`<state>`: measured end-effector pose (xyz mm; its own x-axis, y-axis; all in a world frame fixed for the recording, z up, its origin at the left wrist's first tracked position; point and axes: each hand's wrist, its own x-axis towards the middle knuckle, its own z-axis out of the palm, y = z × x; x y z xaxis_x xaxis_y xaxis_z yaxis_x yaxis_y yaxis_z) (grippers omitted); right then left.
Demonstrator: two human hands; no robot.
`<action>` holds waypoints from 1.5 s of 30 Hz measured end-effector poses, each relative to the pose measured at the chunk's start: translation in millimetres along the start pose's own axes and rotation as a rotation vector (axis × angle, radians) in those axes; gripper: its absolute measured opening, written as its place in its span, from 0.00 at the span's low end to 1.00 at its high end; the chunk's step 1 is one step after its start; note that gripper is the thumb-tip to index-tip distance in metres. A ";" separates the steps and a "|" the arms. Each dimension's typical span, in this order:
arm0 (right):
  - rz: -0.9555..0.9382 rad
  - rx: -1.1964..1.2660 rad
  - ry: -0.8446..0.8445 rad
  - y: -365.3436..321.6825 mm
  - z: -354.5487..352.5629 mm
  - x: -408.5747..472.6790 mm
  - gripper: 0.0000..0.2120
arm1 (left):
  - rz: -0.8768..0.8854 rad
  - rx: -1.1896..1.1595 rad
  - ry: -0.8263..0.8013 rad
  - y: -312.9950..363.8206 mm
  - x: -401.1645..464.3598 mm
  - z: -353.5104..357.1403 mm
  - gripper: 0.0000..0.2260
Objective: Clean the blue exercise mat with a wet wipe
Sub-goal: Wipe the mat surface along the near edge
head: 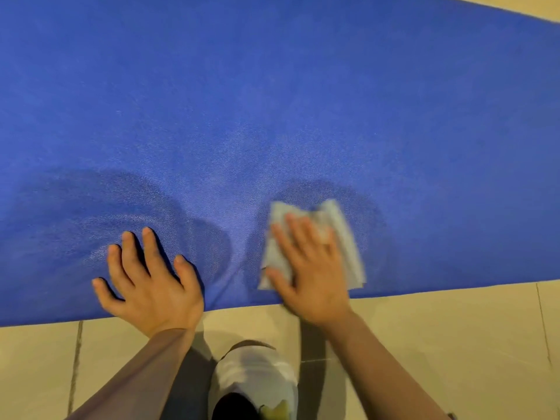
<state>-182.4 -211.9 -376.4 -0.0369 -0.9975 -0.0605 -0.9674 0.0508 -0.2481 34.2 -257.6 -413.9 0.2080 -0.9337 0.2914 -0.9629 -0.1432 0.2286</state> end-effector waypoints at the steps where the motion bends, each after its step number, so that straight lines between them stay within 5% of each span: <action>1: 0.141 -0.014 0.029 27.9 -6.6 -10.6 0.32 | 0.000 0.003 -0.006 0.3 0.1 0.0 0.23; 6: 0.540 0.004 -0.009 118.7 -35.7 -56.1 0.36 | 0.018 0.028 0.004 -0.9 0.8 2.6 0.23; 12: 0.716 0.104 0.057 70.6 -29.4 -35.5 0.38 | 0.017 0.029 -0.027 -2.4 2.6 -0.5 0.22; 17: 0.272 0.066 -0.098 14.4 -17.7 -37.1 0.38 | 0.154 -0.061 -0.323 -7.8 6.0 -27.0 0.34; 22: 0.019 -0.001 -0.162 0.7 -11.4 -34.7 0.44 | 0.860 -0.096 -0.279 -1.6 31.3 -34.1 0.28; 25: -0.116 -0.089 -0.207 27.5 -18.9 -36.4 0.45 | 1.084 -0.139 -0.371 -0.6 53.2 -23.2 0.33; 32: -0.067 -0.083 -0.246 42.4 -31.8 -27.7 0.44 | 1.103 -0.112 -0.372 0.4 42.2 -23.5 0.43; 36: -0.111 -0.139 -0.190 34.9 -36.1 -36.6 0.40 | 1.209 -0.116 -0.284 0.4 39.6 -31.7 0.25; 41: -0.162 -0.266 -0.179 24.1 -40.6 -45.7 0.50 | 1.311 -0.133 -0.283 4.8 36.4 -38.2 0.21; 45: -0.135 -0.255 -0.098 19.3 -55.6 -46.5 0.45 | 1.272 -0.239 -0.264 8.6 44.8 -50.7 0.28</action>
<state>-213.3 -167.2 -324.6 0.1090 -0.9842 -0.1395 -0.9940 -0.1087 -0.0101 43.9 -284.0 -351.8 -0.8787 -0.4122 0.2408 -0.4007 0.9110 0.0973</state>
